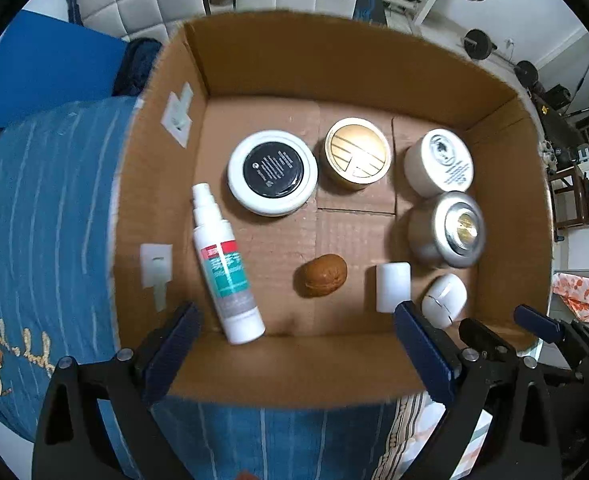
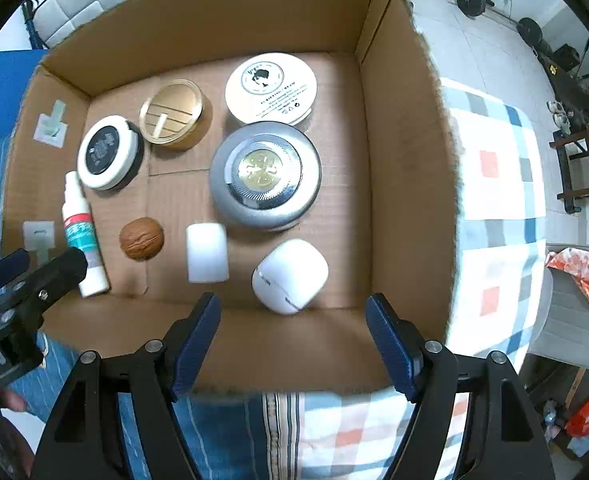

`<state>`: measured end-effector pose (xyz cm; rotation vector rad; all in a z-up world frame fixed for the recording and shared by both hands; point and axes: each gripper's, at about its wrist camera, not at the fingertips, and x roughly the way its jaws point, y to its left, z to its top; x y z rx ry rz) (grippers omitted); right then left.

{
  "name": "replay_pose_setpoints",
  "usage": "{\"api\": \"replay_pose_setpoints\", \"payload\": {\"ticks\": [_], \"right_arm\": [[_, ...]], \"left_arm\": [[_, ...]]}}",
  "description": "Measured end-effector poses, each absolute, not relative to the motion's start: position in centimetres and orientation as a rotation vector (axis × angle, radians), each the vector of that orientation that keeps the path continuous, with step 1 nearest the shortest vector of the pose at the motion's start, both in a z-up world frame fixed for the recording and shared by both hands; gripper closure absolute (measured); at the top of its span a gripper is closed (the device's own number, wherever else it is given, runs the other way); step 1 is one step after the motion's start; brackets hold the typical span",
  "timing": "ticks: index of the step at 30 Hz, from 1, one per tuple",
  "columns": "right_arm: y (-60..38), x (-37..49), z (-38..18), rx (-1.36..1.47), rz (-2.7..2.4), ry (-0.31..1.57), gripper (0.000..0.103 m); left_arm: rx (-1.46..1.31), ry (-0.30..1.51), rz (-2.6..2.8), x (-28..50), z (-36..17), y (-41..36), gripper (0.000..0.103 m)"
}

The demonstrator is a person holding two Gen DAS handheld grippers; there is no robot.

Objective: Organize rigid objects

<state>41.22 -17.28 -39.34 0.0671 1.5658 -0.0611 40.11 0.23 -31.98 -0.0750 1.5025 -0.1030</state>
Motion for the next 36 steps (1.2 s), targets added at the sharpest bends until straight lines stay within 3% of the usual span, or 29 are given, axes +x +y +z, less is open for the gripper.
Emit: {"api": "replay_pose_setpoints", "payload": {"ticks": [3,5,9,18,36], "right_arm": [[-16.3,41.1,-38.1,0.065,-0.053,1.56,0.021],[-16.3,40.8,-37.2,0.065,-0.046,1.552,0.009],[-16.0,39.1,-35.2,0.062,-0.042,1.516,0.0],[-15.1,38.0,-30.9,0.05,-0.031,1.447,0.0],[-16.9,26.6,-17.5,0.133,0.017,1.279,0.0]], "left_arm": [[-0.065,1.469,-0.101,38.9,-29.9,0.6,0.004],[-0.058,1.448,-0.096,38.5,-28.7,0.2,0.004],[-0.031,1.402,-0.083,37.7,-27.4,0.1,0.004],[-0.026,1.336,-0.059,35.6,-25.3,0.7,0.004],[-0.028,1.104,-0.032,25.2,-11.3,1.6,0.004]]}}
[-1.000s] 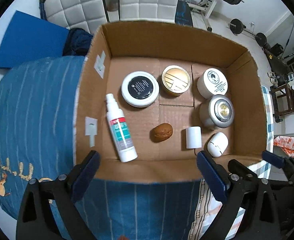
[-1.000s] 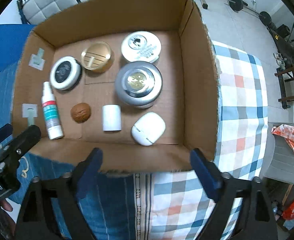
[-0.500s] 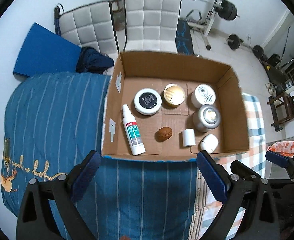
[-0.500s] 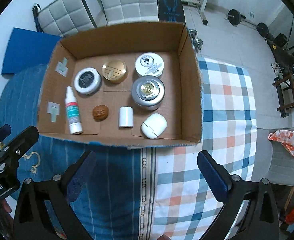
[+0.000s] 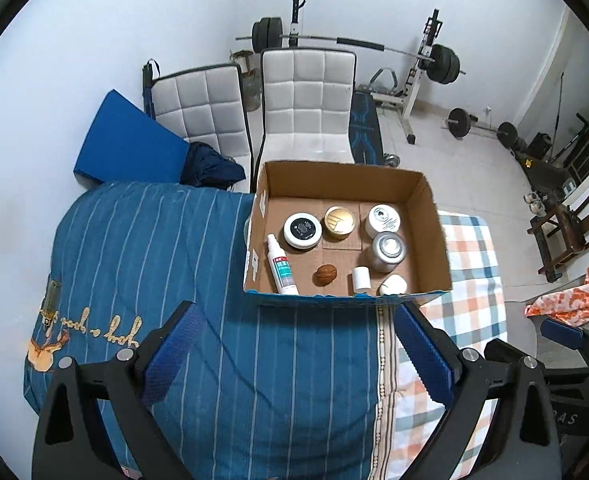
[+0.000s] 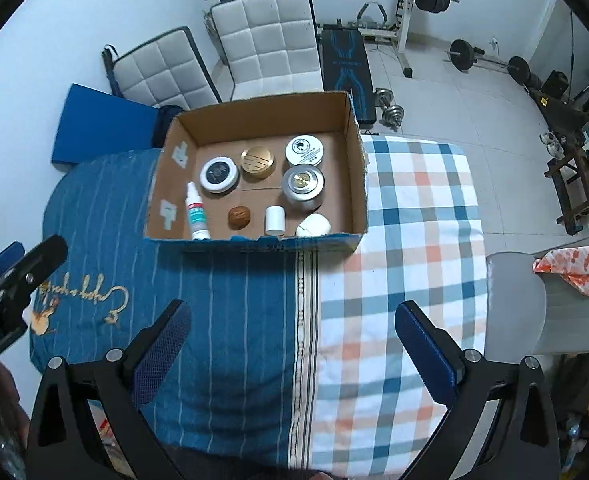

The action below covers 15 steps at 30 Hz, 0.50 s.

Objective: Organize rigid objects

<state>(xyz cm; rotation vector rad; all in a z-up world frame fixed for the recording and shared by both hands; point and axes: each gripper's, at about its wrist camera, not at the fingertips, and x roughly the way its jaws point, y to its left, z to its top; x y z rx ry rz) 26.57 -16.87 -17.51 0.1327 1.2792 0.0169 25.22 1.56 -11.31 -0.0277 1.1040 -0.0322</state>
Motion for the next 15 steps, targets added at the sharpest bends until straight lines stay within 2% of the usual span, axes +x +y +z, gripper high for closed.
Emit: {"api": "replay_pose_setpoints", "payload": {"ticks": [15], "right_arm": [[-16.7,19.2,-9.8,0.062,0.012,1.158,0.0]], "left_arm": [[0.023,1.059,-0.067,19.0,-5.2,0.5,0.004]]}}
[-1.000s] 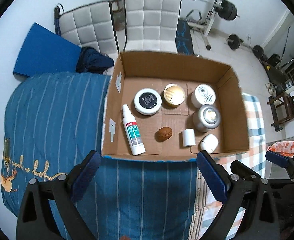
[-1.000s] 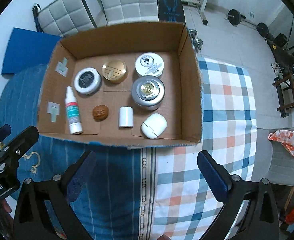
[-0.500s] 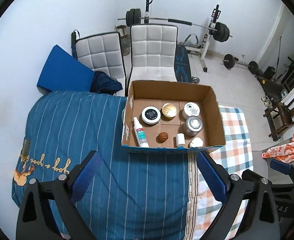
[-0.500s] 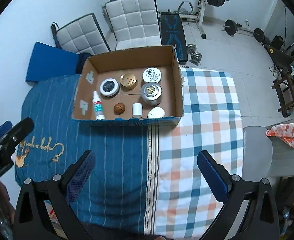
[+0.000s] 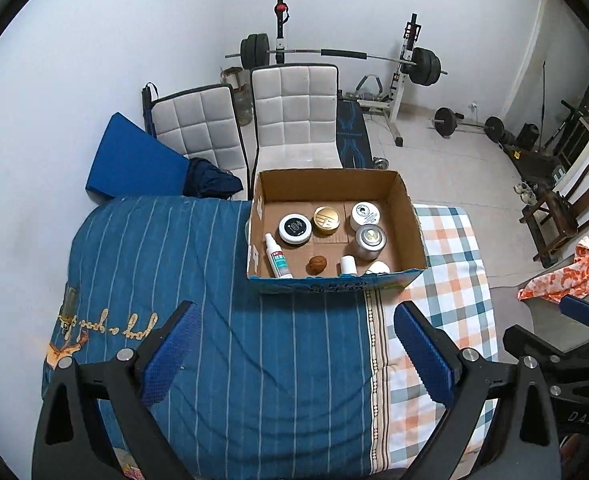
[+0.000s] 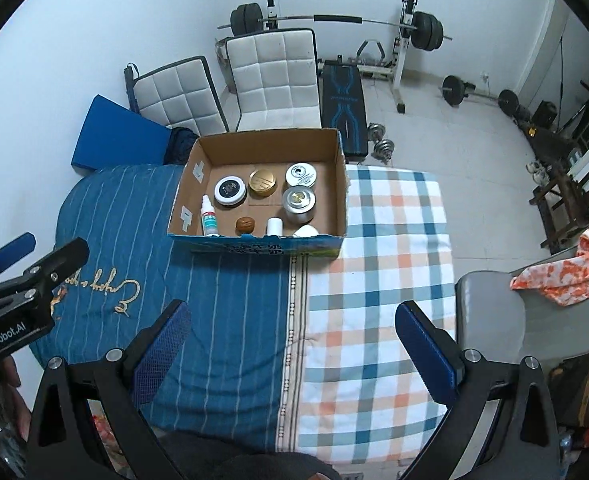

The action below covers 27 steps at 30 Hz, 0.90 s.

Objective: Organize rigid objects

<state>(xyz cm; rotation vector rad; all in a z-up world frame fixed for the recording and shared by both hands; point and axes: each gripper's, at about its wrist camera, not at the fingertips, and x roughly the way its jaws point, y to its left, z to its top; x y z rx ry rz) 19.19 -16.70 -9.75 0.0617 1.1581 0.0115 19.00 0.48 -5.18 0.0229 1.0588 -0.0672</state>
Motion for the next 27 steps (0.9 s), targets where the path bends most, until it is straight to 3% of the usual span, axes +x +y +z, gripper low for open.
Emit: {"api": "replay_pose_setpoints", "payload": {"ticks": [27], "right_arm": [[-18.6,21.8,-7.5,0.093,-0.063,1.077,0.0]], "left_arm": [[0.019,0.948,-0.028,20.3,-3.9,0.7,0.004]]}}
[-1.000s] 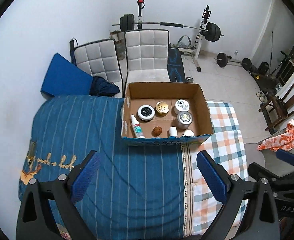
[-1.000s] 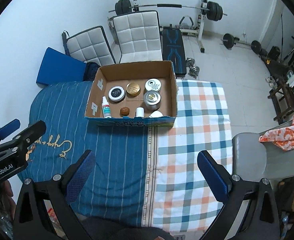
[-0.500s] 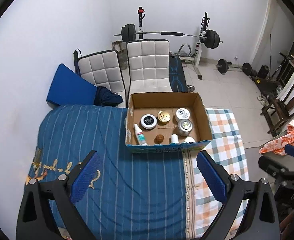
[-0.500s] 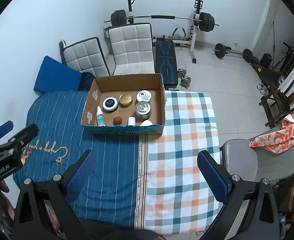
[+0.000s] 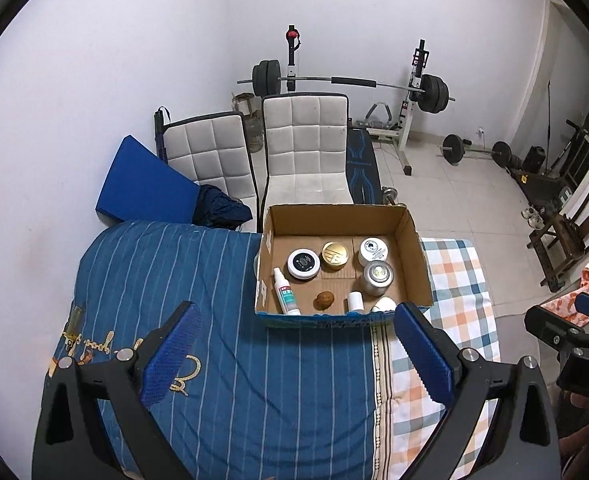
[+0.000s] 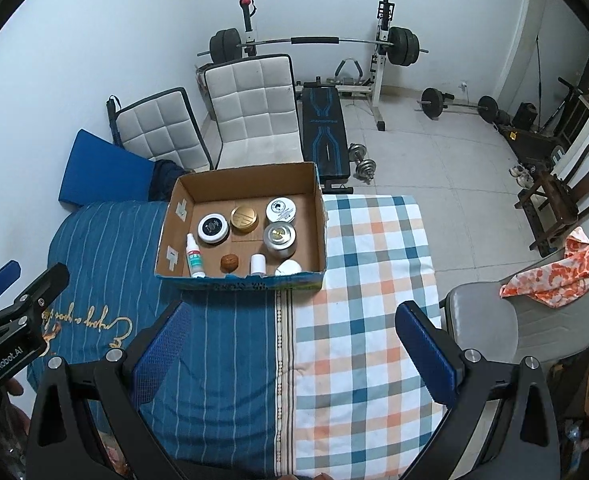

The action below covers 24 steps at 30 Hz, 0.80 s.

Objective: Organize rigid objects

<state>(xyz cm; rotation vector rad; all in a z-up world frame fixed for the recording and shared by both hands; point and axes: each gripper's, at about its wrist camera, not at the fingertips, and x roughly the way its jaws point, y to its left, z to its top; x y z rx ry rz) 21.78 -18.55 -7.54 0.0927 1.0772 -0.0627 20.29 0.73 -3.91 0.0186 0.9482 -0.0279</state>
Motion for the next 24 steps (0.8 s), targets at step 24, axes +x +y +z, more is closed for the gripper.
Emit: {"api": "replay_pose_setpoints", "payload": {"ticks": [24], "right_arm": [[-18.0,22.4,-6.5,0.075,-0.055,1.062,0.0]], "left_arm": [[0.001,0.927,-0.041,20.2,-2.6,0.9,0.004]]}}
